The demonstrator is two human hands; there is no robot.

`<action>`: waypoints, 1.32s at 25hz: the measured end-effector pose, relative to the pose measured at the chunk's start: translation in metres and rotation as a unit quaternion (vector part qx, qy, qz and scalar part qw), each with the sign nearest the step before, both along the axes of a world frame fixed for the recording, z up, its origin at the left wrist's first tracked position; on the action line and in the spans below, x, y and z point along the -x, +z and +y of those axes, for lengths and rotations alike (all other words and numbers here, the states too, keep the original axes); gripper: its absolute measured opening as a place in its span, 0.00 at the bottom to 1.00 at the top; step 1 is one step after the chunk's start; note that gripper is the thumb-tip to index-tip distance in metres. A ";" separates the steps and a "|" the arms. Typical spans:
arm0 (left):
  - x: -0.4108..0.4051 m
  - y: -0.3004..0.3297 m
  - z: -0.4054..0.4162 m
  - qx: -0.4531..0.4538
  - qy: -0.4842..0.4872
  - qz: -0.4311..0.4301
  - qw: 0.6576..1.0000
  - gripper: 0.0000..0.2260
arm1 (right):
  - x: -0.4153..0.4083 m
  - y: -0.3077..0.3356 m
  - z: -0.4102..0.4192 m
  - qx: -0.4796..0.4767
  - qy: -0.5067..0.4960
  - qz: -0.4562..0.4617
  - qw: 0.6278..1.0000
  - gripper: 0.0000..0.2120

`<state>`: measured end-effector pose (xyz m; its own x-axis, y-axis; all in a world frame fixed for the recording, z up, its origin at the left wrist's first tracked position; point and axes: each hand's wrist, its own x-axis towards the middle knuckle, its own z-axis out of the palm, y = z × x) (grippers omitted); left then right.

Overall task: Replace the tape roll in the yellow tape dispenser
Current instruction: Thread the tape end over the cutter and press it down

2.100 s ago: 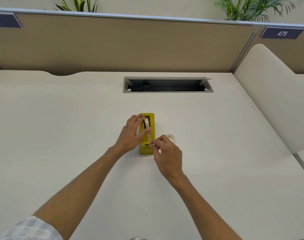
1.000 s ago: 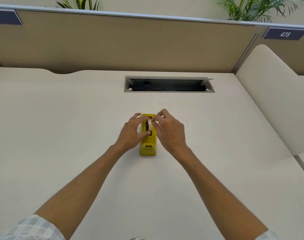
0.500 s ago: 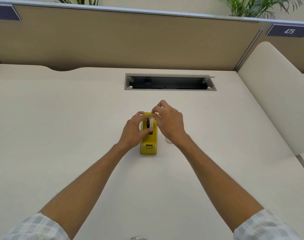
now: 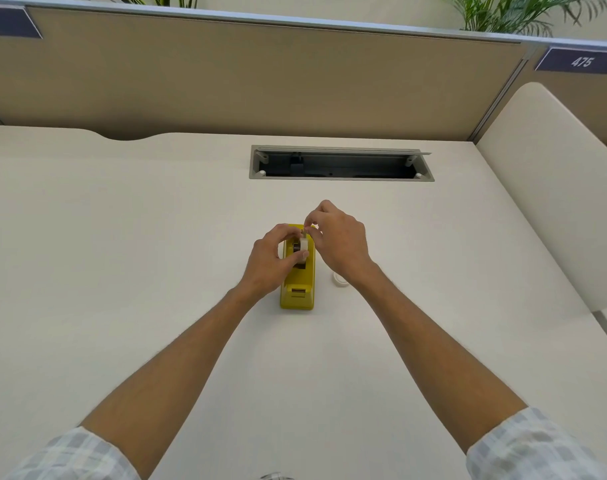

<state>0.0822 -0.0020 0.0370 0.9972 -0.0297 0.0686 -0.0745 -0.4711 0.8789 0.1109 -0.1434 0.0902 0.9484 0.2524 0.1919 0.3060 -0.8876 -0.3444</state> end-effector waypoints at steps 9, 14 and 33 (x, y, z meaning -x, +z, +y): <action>-0.003 0.002 0.002 -0.045 0.008 0.019 0.999 0.18 | -0.001 -0.005 0.002 0.014 0.005 0.018 1.000 0.09; -0.002 0.002 0.002 -0.051 0.028 0.047 0.997 0.18 | 0.001 -0.007 0.003 0.018 0.006 0.022 1.000 0.10; -0.003 -0.005 0.002 -0.029 0.030 0.022 0.999 0.30 | 0.003 -0.008 0.005 0.038 0.004 0.014 0.999 0.10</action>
<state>0.0855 0.0001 0.0318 0.9993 0.0267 0.0245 -0.0069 -0.5237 0.8519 0.1076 -0.1387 0.0826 0.9507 0.2735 0.1464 0.3053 -0.9087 -0.2848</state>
